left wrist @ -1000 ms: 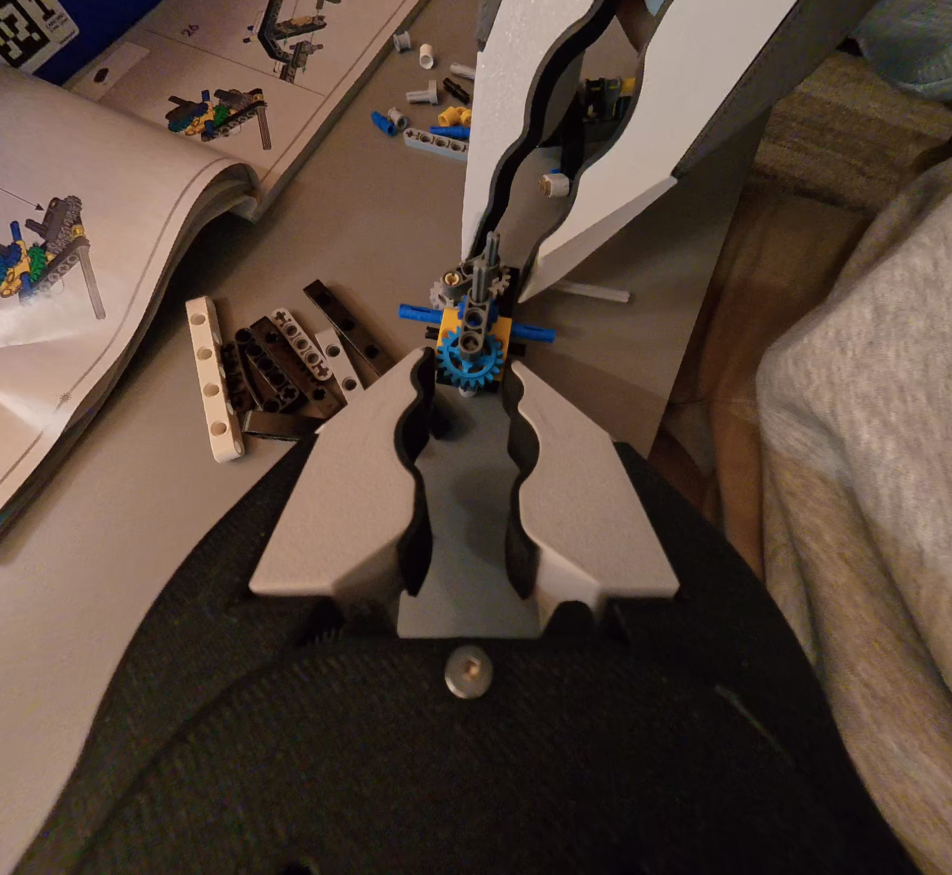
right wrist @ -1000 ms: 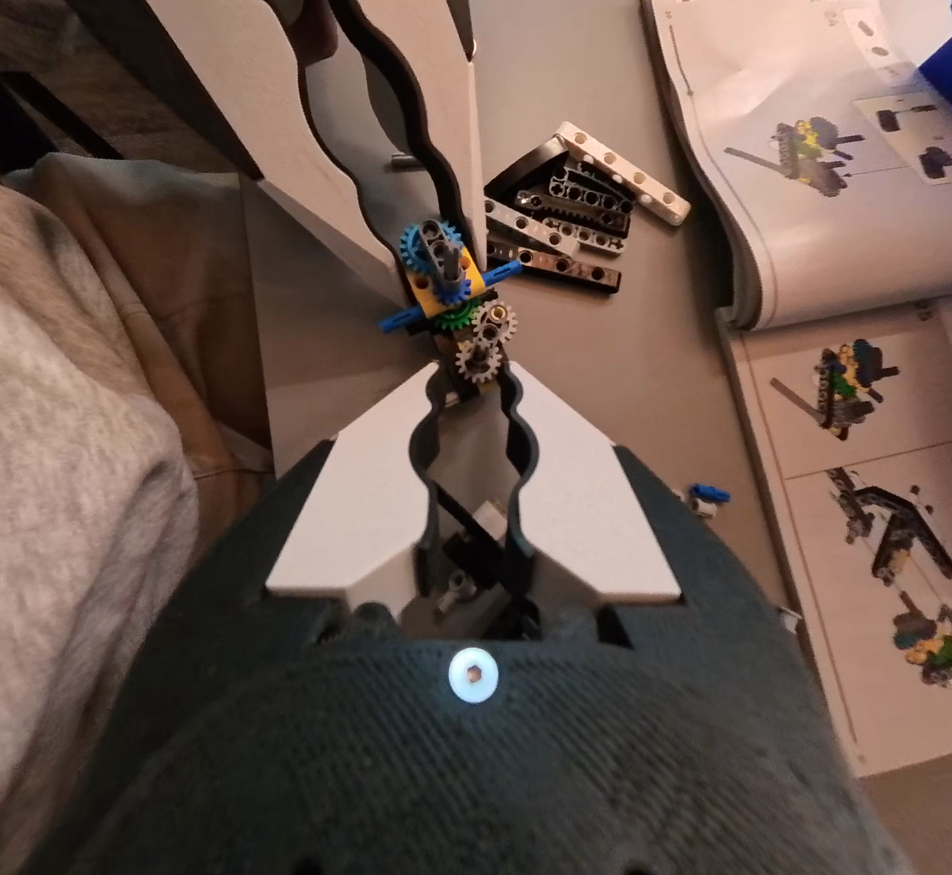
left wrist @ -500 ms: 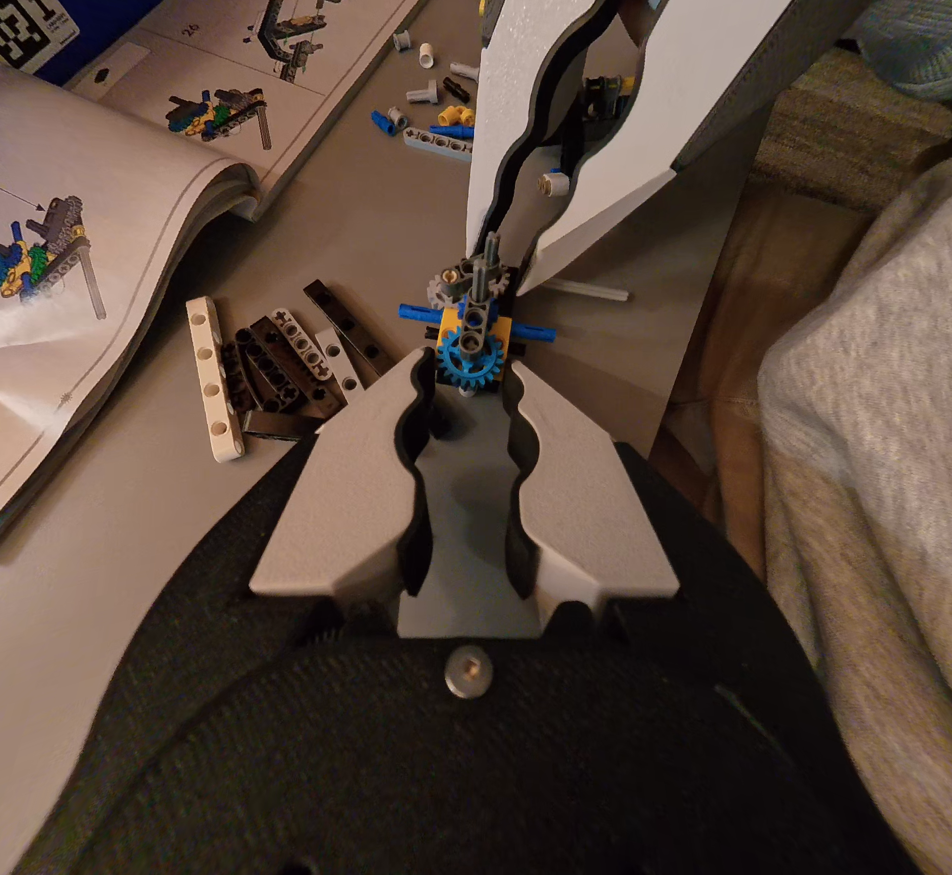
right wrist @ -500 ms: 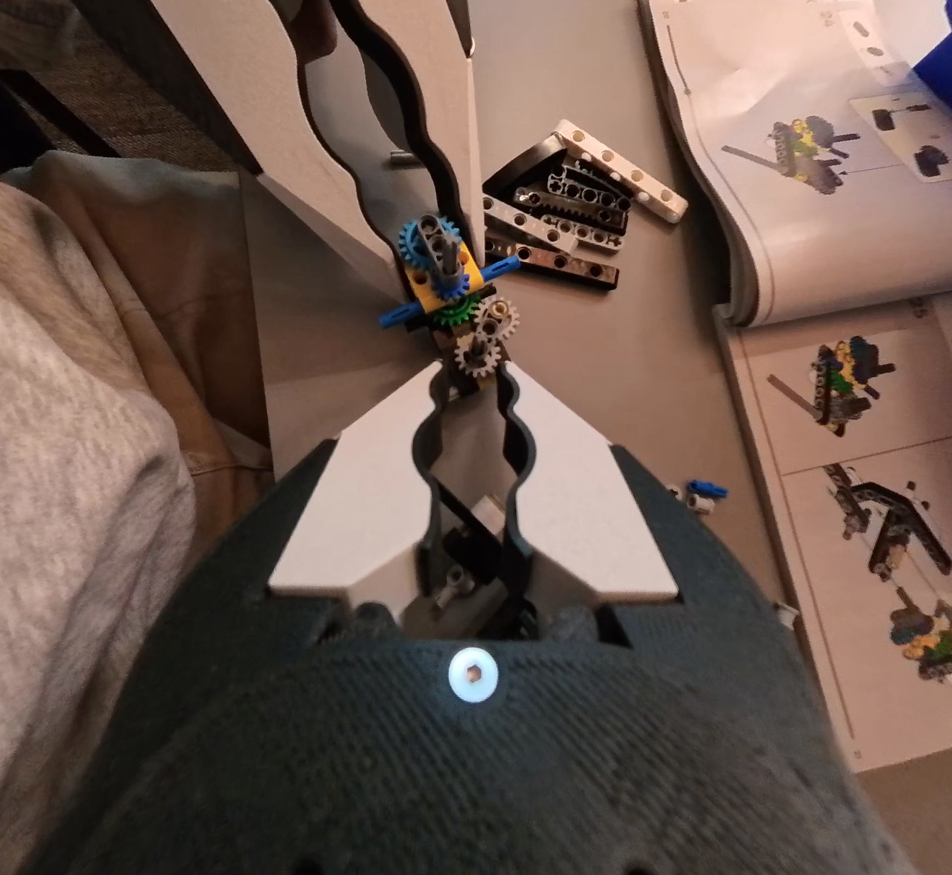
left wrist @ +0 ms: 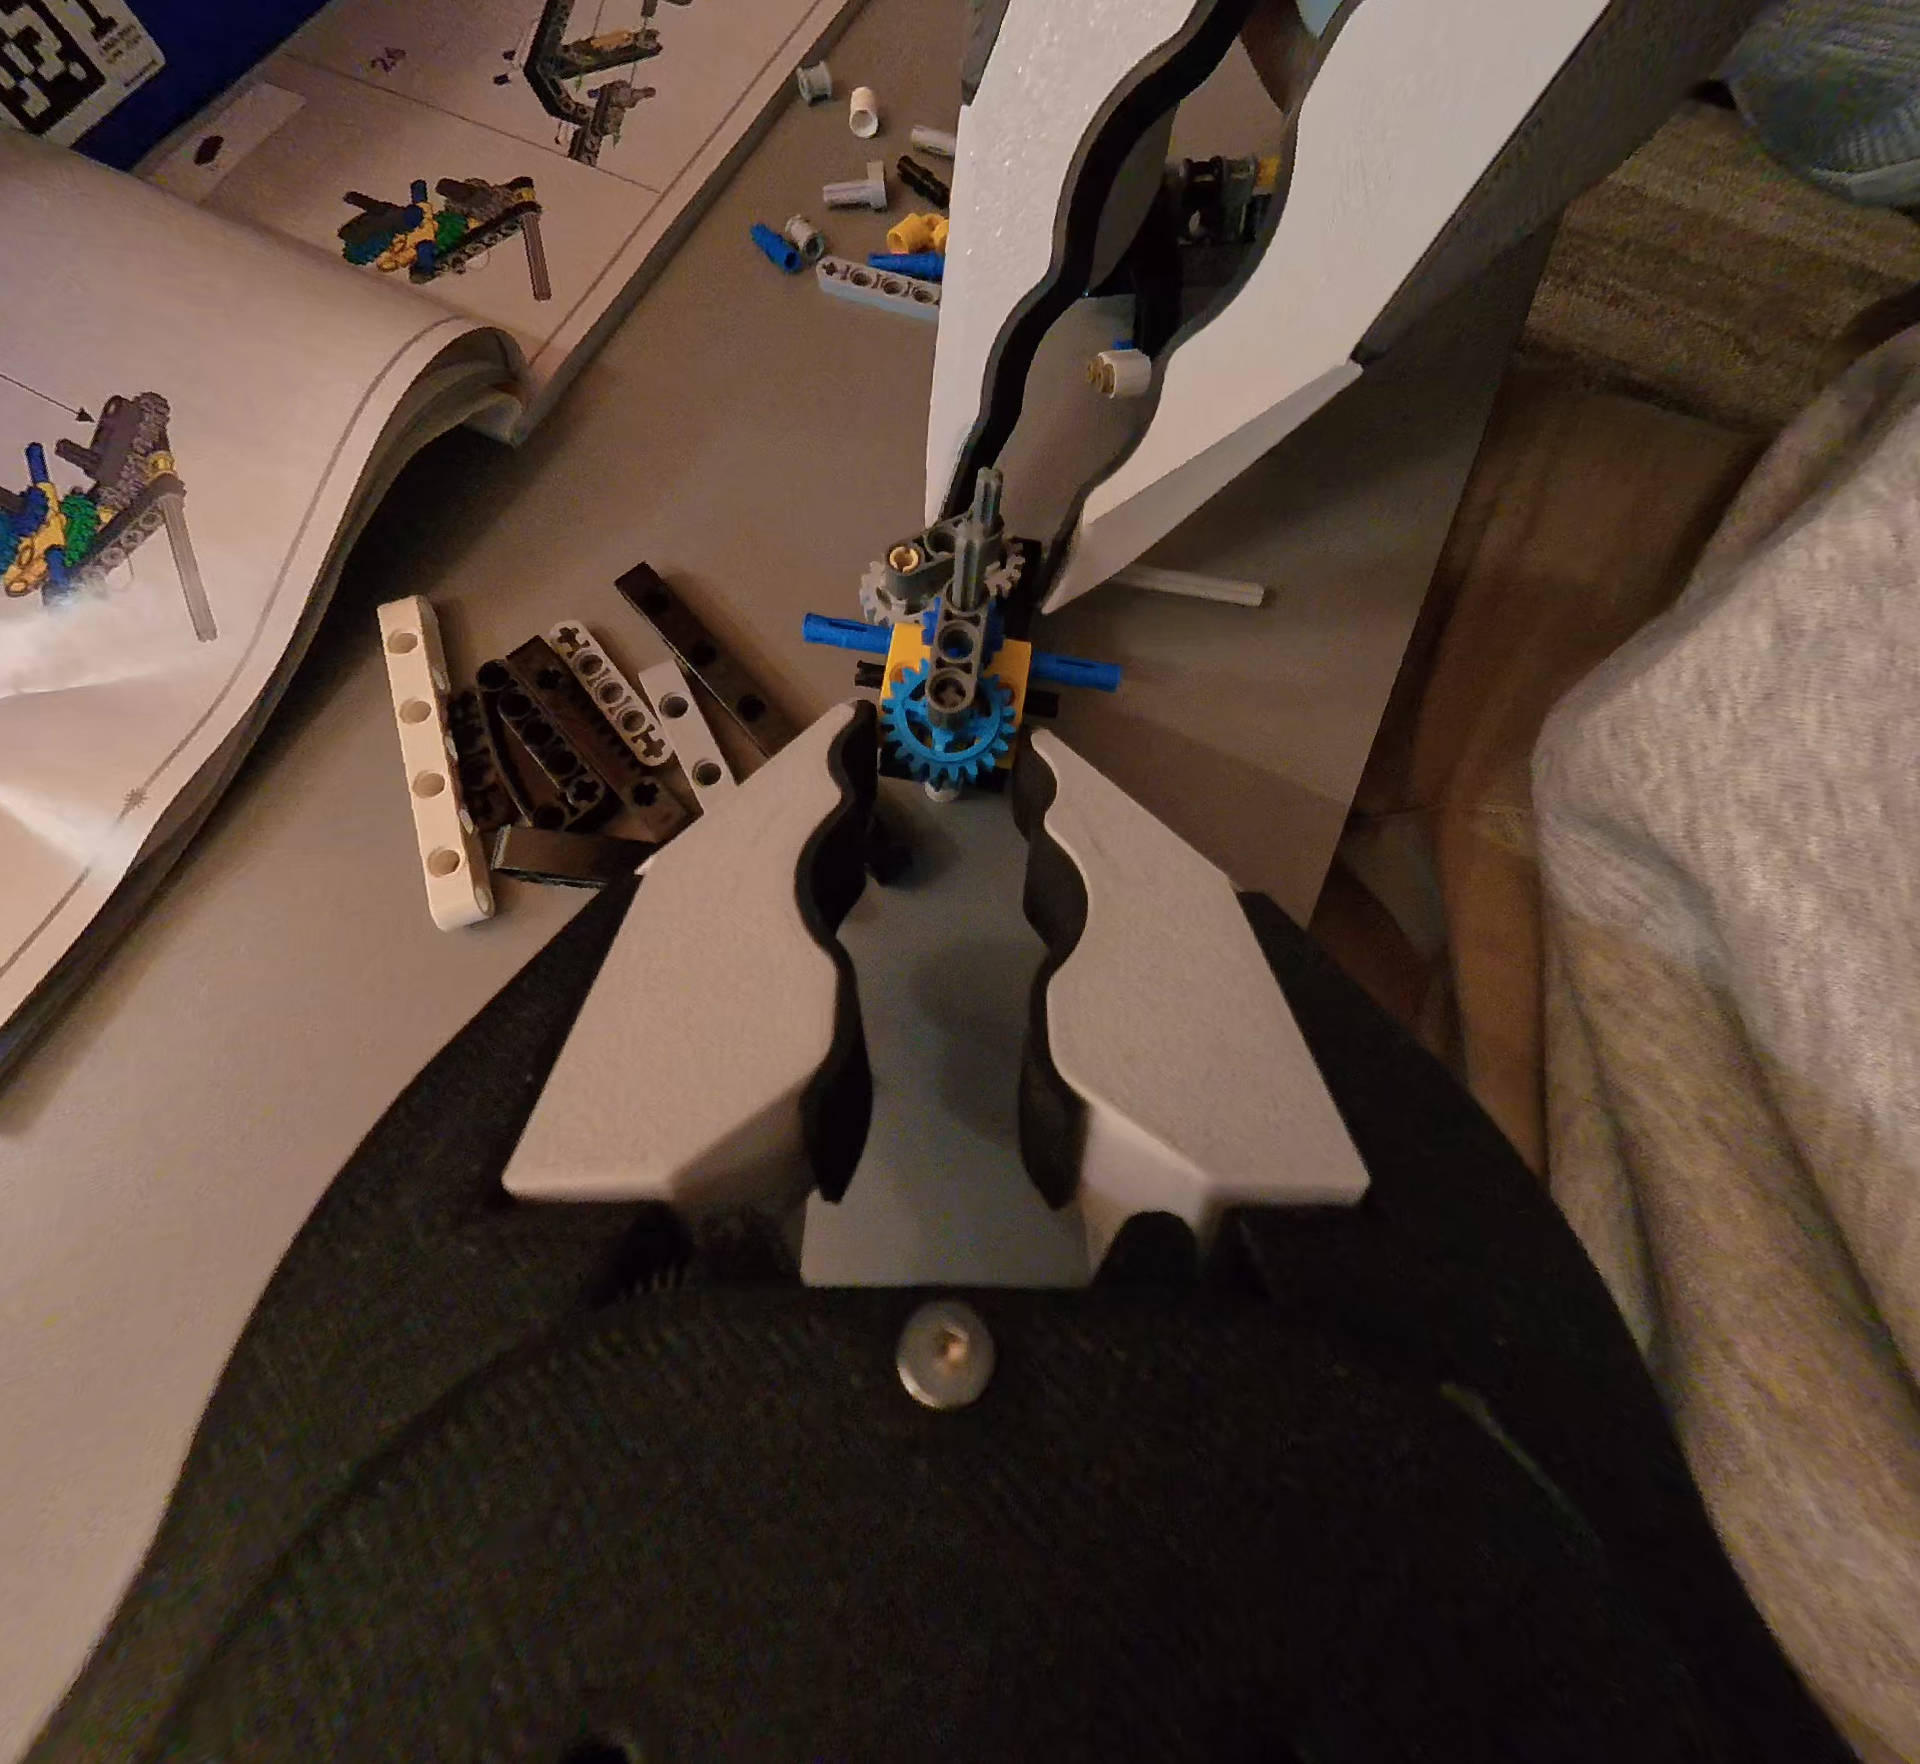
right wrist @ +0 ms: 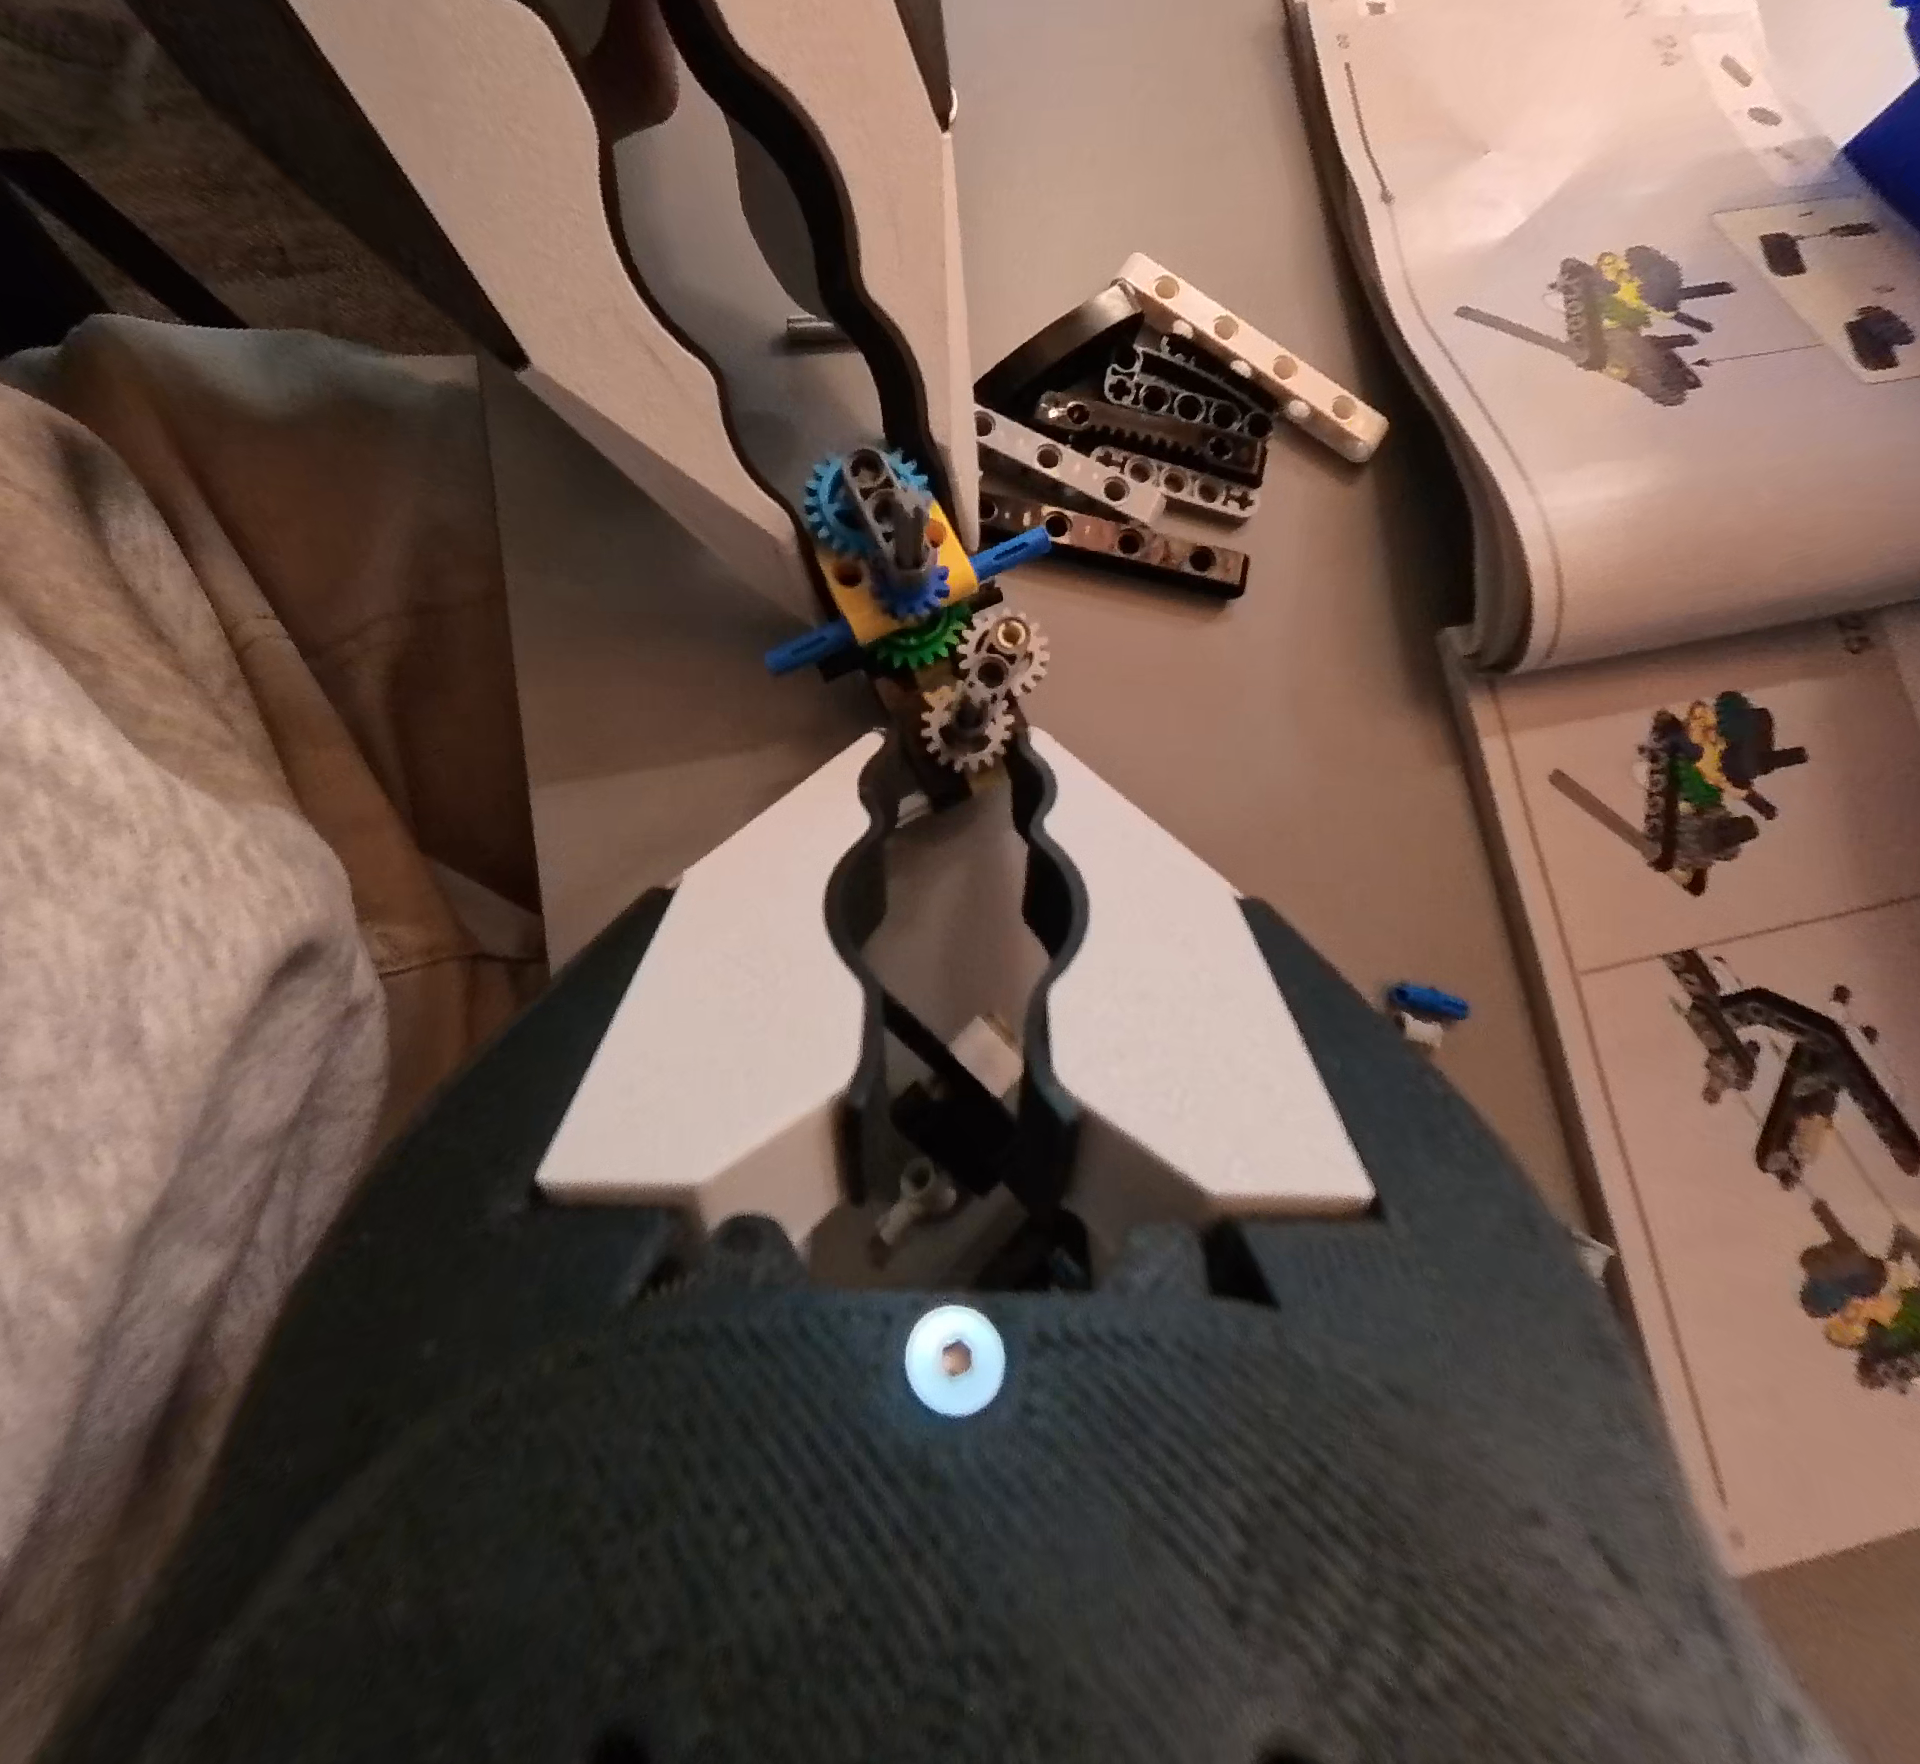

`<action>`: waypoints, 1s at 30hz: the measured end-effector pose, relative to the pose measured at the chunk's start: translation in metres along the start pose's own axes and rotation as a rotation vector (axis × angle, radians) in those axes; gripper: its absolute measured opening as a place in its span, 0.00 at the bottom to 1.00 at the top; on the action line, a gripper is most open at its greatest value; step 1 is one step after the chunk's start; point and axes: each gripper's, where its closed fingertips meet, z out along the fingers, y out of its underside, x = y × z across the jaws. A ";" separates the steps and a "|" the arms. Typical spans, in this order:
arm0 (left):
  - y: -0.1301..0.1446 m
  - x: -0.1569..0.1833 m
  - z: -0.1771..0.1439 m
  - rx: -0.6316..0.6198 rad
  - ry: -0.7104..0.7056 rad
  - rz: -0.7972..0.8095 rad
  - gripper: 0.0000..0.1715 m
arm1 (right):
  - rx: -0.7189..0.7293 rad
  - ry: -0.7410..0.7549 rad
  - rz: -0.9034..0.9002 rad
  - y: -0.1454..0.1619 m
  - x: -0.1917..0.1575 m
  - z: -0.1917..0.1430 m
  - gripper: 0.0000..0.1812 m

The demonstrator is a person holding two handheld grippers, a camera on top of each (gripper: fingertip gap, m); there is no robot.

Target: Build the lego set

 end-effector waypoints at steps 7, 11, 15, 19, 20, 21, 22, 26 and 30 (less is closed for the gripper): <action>0.000 0.000 0.000 -0.001 -0.001 0.003 0.14 | 0.010 -0.012 0.003 -0.003 -0.002 -0.001 0.16; 0.000 0.000 0.000 -0.001 -0.001 0.003 0.14 | 0.032 -0.042 0.023 -0.006 -0.002 -0.002 0.23; 0.000 0.000 0.000 -0.001 0.000 0.004 0.14 | 0.036 -0.076 0.029 -0.009 -0.004 0.002 0.24; 0.000 0.000 0.000 -0.001 0.000 0.004 0.14 | 0.014 -0.099 0.028 -0.008 -0.006 0.005 0.25; 0.000 0.000 0.000 -0.001 0.001 0.004 0.14 | 0.010 -0.105 0.029 -0.008 -0.007 0.006 0.24; 0.000 0.000 0.000 -0.001 0.001 0.004 0.14 | 0.008 -0.109 0.029 -0.008 -0.008 0.006 0.24; 0.000 0.000 0.000 -0.001 0.001 0.004 0.14 | 0.007 -0.110 0.027 -0.008 -0.008 0.006 0.24; 0.000 0.001 0.000 -0.001 0.005 0.004 0.14 | 0.008 -0.118 0.020 -0.008 -0.008 0.006 0.24; 0.000 0.001 0.000 -0.002 0.006 0.005 0.14 | 0.009 -0.122 0.020 -0.008 -0.008 0.006 0.24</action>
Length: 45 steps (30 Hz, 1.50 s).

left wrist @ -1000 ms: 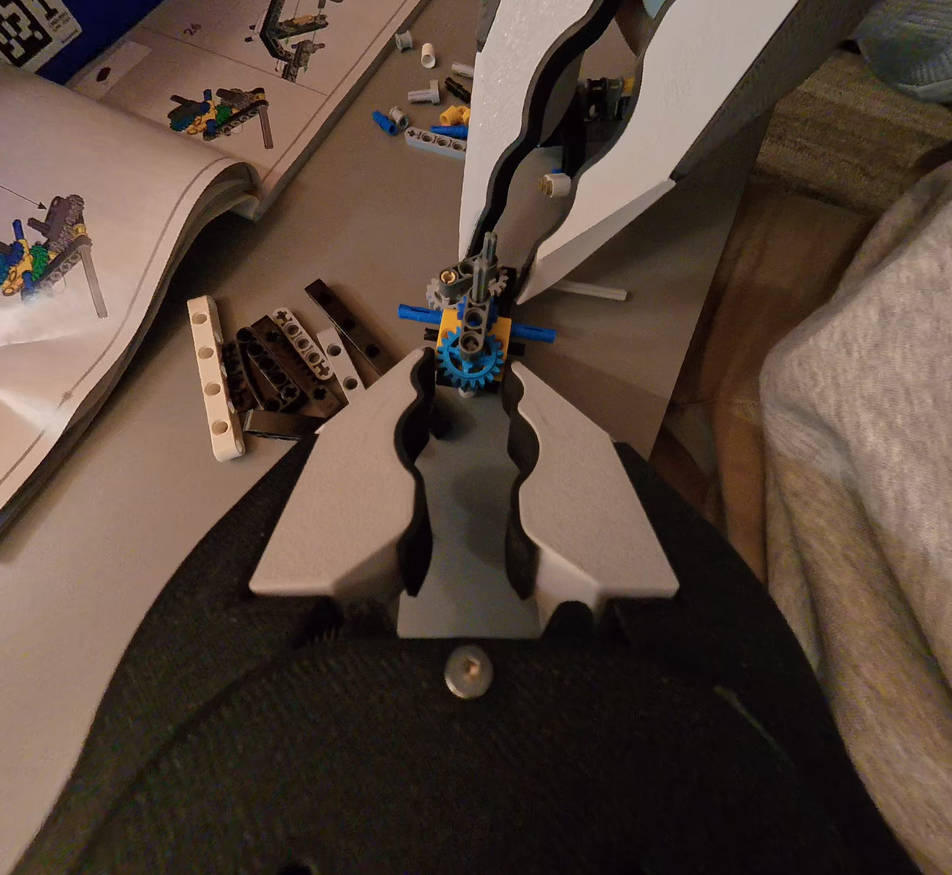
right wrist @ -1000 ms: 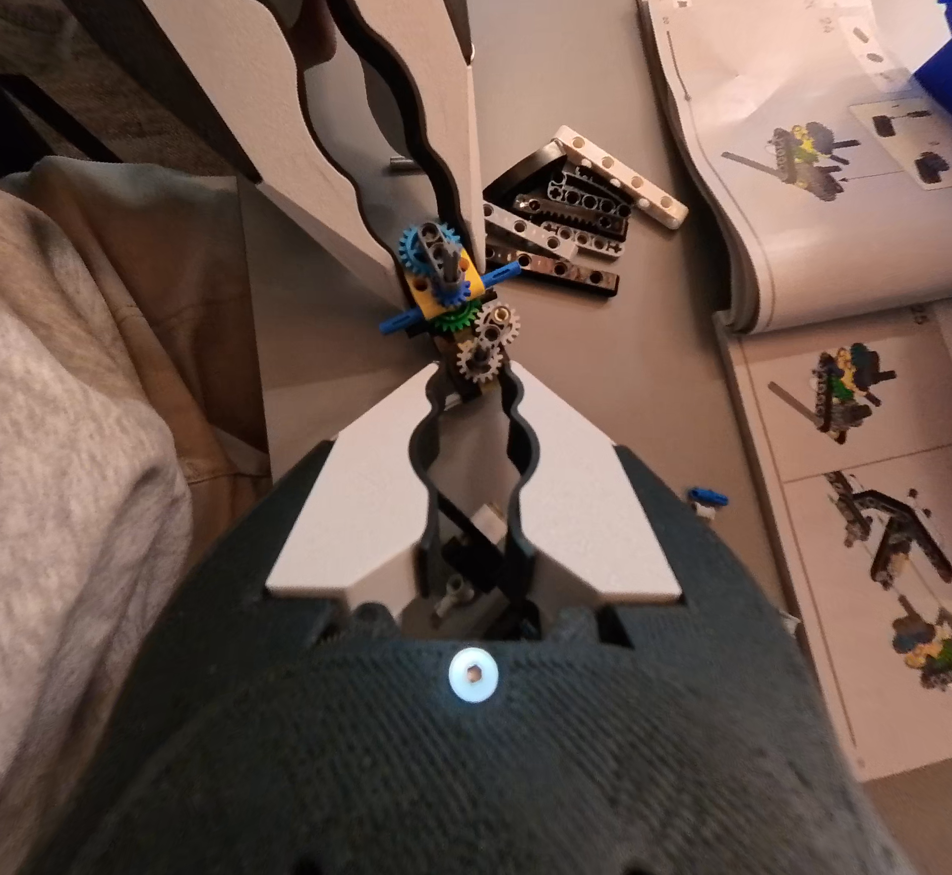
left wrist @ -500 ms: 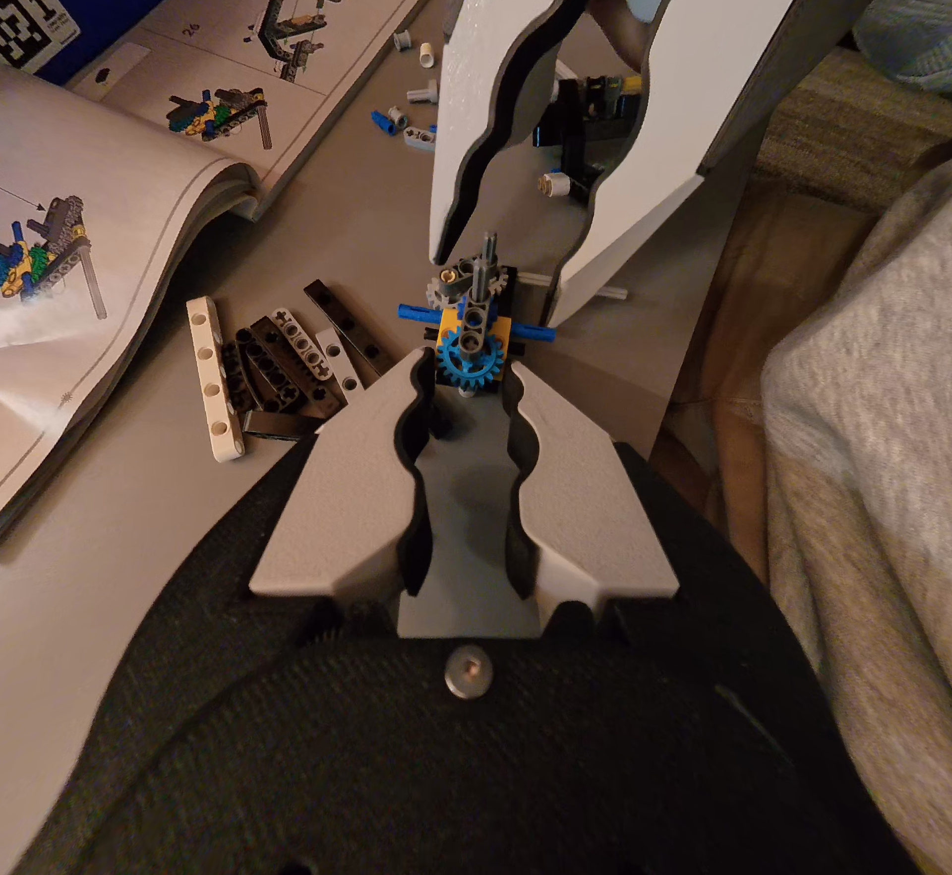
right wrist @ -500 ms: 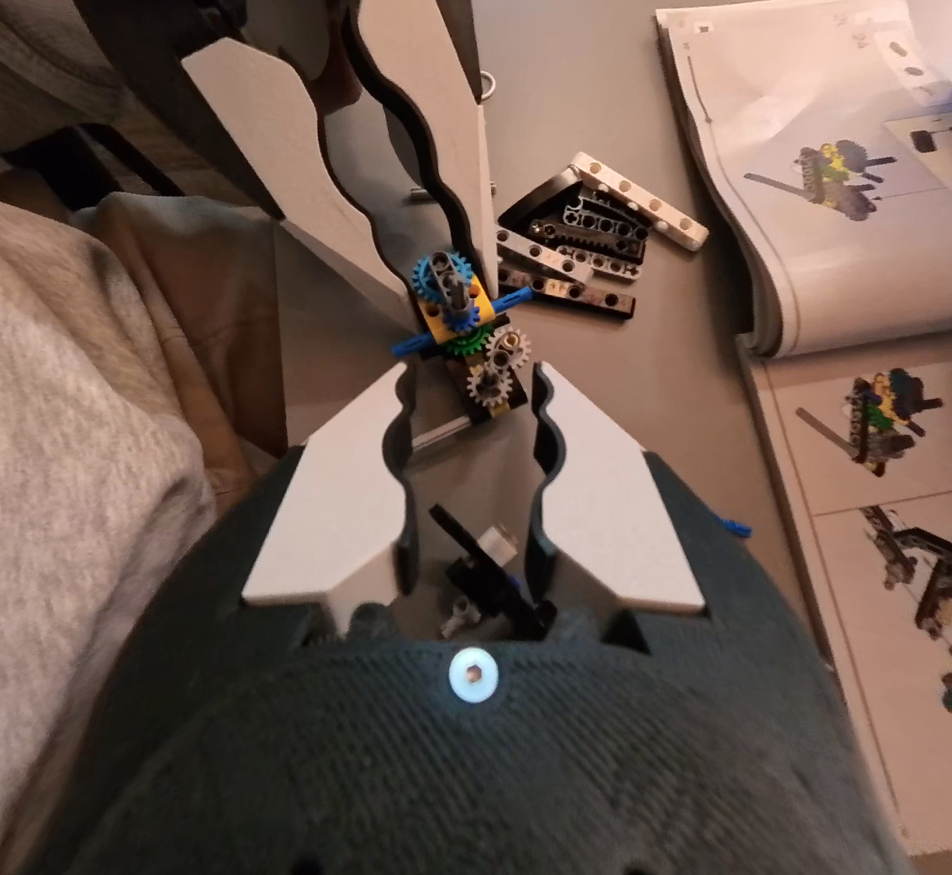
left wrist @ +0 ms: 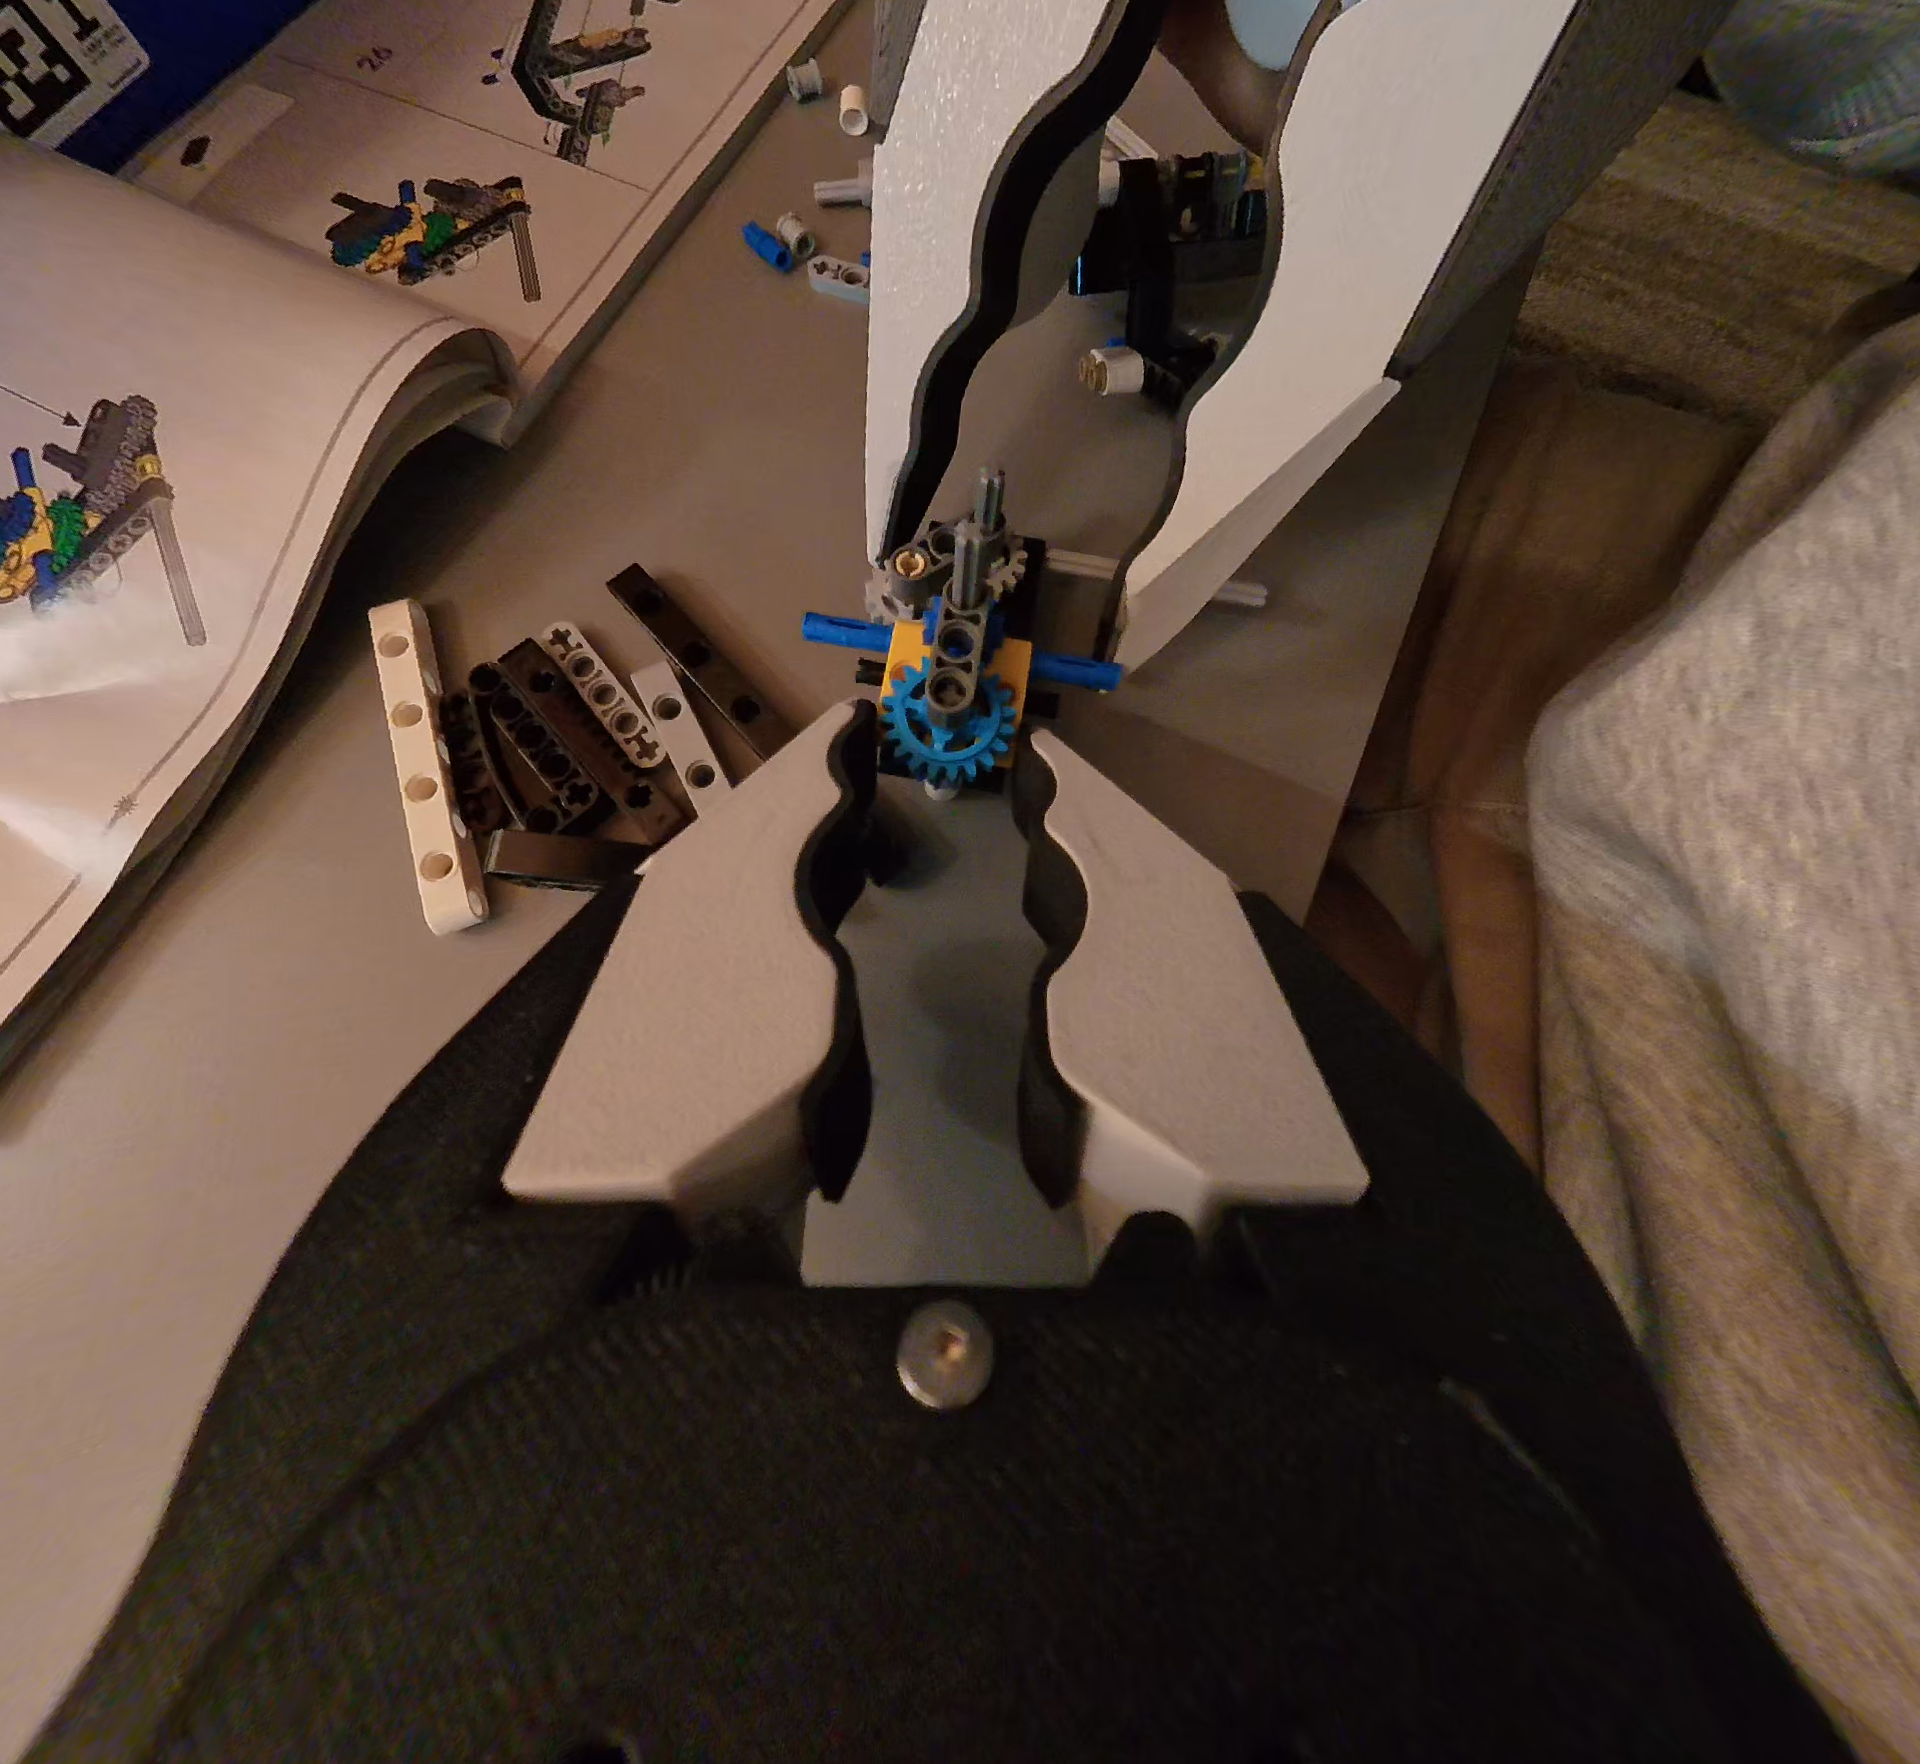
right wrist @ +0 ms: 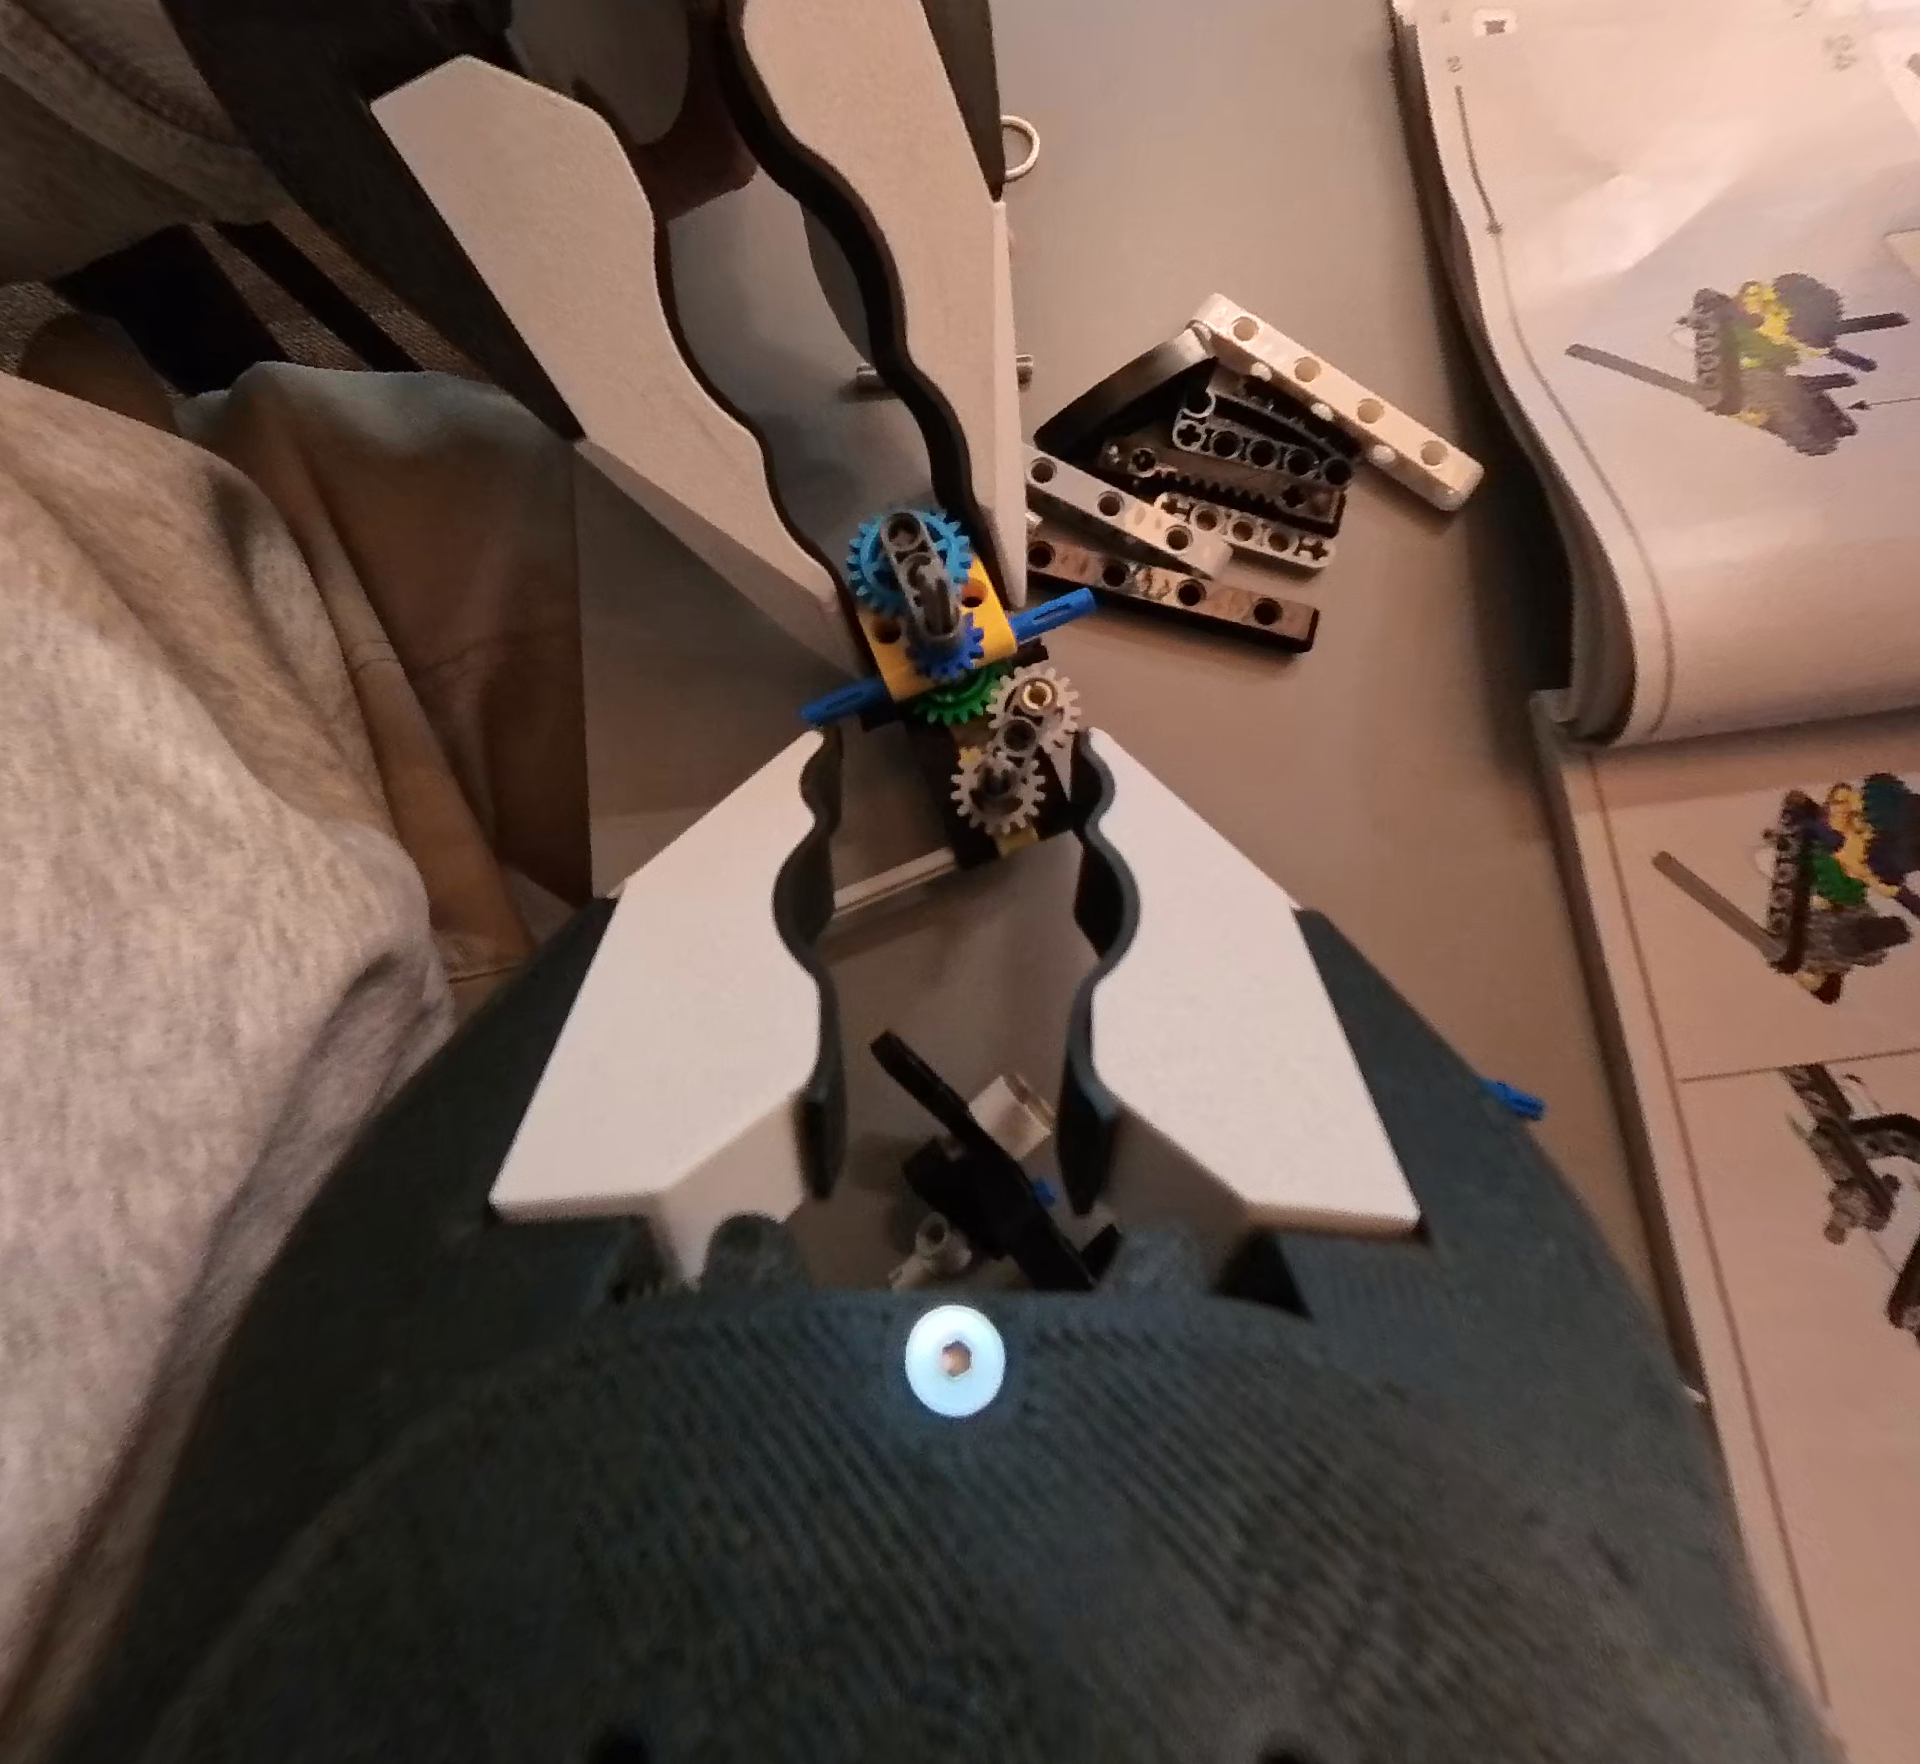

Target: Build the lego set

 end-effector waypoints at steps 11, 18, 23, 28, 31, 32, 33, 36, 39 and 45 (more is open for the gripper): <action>0.000 0.000 0.000 0.000 -0.006 0.005 0.14 | 0.071 0.083 0.047 -0.001 0.019 -0.031 0.30; 0.000 0.000 0.000 -0.001 -0.003 0.000 0.14 | 0.290 0.287 0.129 0.007 0.049 -0.093 0.27; 0.000 -0.001 0.000 -0.002 0.007 -0.015 0.14 | 0.428 0.524 0.197 0.045 0.069 -0.144 0.25; 0.001 -0.001 0.001 -0.013 0.020 -0.031 0.15 | 0.423 0.638 0.293 0.086 0.075 -0.167 0.28; 0.001 -0.002 0.003 -0.017 0.015 -0.032 0.14 | 0.463 0.647 0.340 0.101 0.071 -0.173 0.28; 0.001 -0.002 0.003 -0.017 0.011 -0.028 0.14 | 0.477 0.644 0.349 0.104 0.070 -0.174 0.28; 0.000 -0.003 0.004 -0.018 0.007 -0.023 0.14 | 0.488 0.641 0.354 0.105 0.070 -0.175 0.28; -0.001 -0.003 0.006 -0.018 0.005 -0.018 0.14 | 0.507 0.624 0.354 0.105 0.069 -0.175 0.27; -0.002 -0.004 0.007 -0.017 0.009 -0.027 0.14 | 0.516 0.599 0.349 0.104 0.067 -0.171 0.26; -0.006 -0.003 0.011 -0.018 0.030 -0.027 0.14 | 0.517 0.574 0.333 0.102 0.064 -0.165 0.26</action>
